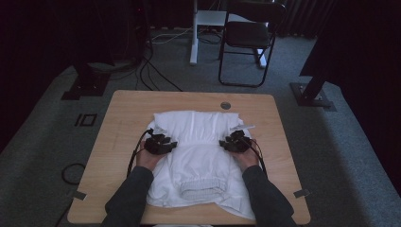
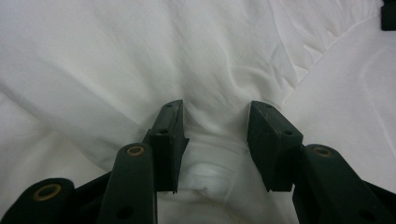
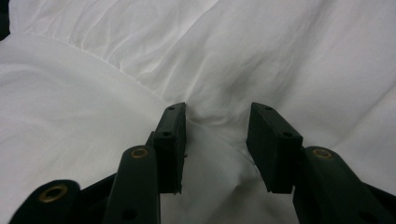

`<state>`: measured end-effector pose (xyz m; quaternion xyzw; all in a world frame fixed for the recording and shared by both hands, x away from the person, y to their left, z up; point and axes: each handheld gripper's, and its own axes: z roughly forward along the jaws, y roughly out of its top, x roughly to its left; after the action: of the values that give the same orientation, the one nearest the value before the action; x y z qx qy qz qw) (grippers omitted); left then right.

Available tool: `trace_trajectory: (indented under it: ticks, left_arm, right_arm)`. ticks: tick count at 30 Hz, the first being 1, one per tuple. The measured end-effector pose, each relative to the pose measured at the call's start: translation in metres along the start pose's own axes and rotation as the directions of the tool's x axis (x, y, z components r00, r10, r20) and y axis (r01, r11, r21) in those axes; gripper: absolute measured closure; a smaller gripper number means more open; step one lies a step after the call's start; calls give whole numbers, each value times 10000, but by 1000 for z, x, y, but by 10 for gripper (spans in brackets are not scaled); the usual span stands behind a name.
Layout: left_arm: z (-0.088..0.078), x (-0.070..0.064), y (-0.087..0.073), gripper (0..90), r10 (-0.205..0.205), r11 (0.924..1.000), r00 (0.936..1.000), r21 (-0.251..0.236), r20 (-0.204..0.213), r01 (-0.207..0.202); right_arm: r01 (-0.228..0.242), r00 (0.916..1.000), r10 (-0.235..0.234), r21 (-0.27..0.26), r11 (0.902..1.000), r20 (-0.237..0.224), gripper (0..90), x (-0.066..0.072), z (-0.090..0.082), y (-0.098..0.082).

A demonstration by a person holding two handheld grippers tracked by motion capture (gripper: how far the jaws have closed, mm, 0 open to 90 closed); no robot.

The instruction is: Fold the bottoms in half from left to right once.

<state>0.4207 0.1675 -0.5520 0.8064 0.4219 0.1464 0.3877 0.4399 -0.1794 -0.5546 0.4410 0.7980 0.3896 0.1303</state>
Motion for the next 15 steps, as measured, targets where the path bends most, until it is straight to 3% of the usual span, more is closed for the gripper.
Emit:
trace_trajectory:
  ticks: [8, 15]
  left_arm:
    - [-19, -27, -22, 570, 201, 9998, 9998, 49, 27, -202]
    - [-34, -43, -38, 570, 239, 9997, 9996, 82, 154, -240]
  right_arm:
    - [524, 9986, -524, 67, 9986, 89, 565, 22, -21, -25]
    - [607, 9981, -607, -58, 9981, -51, 565, 34, -35, -43]
